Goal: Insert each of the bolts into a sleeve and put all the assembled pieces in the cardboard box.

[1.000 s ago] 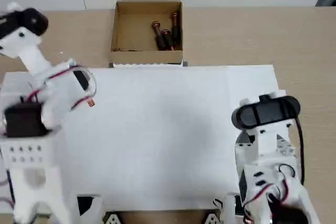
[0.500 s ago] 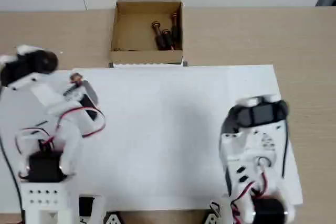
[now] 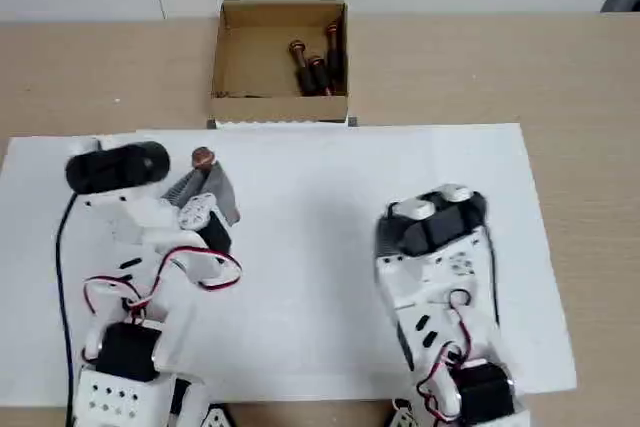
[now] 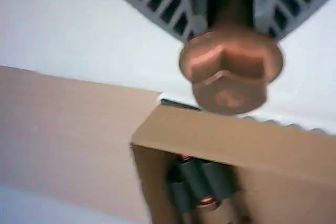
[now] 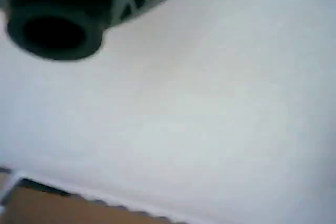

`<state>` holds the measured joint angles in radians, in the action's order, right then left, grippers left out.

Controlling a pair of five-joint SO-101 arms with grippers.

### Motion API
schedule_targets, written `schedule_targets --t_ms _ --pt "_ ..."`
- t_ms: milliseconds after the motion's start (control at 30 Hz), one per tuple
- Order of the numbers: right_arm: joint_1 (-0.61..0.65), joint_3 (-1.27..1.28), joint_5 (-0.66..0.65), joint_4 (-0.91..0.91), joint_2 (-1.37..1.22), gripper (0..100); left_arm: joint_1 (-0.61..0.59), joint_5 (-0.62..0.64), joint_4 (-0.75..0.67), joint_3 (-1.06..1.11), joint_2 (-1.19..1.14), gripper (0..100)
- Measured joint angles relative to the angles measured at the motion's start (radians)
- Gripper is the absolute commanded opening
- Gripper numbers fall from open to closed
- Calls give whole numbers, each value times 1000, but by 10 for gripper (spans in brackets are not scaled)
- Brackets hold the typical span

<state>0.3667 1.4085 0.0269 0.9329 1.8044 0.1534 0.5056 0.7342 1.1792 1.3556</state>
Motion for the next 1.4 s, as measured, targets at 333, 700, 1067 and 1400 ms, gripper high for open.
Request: schedule_targets --t_ms 333,700,1067,1400 --pt "215 155 -11 -193 2 3 77 81 -157 127 163 5" --pt "347 259 -184 -384 2 3 186 138 -169 242 423 5" --pt "354 259 -193 -445 2 3 221 138 -169 292 446 5" --pt "354 259 -250 -448 0 3 273 147 -184 342 450 5"
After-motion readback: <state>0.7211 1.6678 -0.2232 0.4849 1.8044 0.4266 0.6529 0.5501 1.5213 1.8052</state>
